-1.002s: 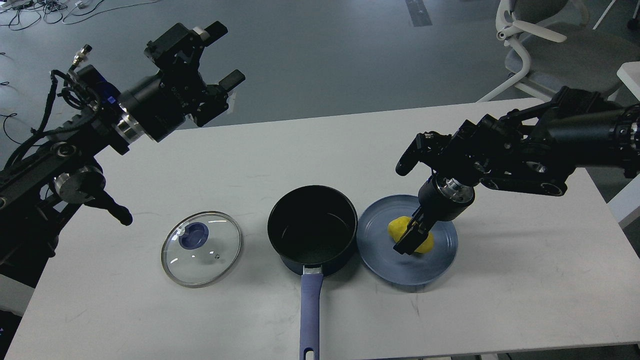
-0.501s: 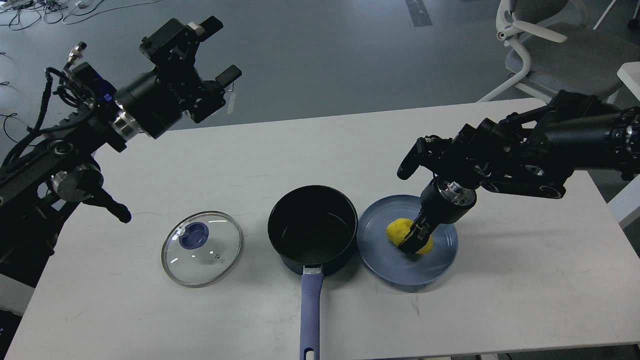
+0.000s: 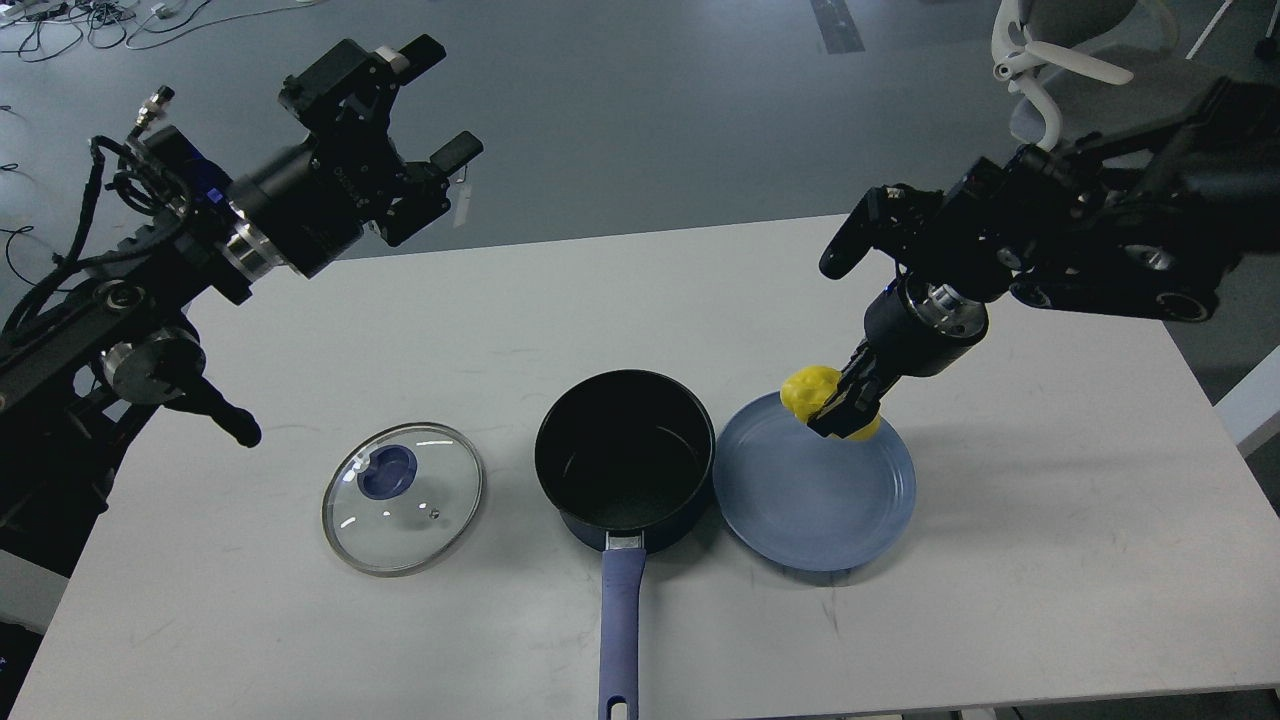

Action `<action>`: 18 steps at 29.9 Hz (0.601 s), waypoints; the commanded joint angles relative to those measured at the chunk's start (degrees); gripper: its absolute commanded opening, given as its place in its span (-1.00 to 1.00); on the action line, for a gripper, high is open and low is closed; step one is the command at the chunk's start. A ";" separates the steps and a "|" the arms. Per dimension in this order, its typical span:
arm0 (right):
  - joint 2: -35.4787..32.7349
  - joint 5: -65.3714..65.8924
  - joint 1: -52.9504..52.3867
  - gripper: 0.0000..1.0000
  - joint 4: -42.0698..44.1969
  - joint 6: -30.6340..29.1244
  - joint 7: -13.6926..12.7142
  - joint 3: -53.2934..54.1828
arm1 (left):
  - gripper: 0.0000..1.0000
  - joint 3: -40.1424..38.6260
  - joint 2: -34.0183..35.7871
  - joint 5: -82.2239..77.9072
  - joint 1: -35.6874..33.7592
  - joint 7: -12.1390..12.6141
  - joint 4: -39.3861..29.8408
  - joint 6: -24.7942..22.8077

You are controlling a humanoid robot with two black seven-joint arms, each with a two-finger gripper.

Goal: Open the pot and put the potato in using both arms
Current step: 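Lift the potato and carry it over the open pot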

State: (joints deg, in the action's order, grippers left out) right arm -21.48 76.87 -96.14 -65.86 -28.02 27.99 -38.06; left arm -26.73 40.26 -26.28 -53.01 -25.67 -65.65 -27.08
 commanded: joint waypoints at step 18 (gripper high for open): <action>16.72 -5.32 0.51 -0.40 6.79 0.02 0.01 3.61 | 0.95 -0.08 -0.01 0.00 -0.08 0.00 -0.09 0.01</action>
State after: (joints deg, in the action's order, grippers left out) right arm -8.03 71.79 -96.81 -61.08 -28.01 28.00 -34.60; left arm -26.81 40.26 -26.26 -53.10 -25.61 -65.75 -27.18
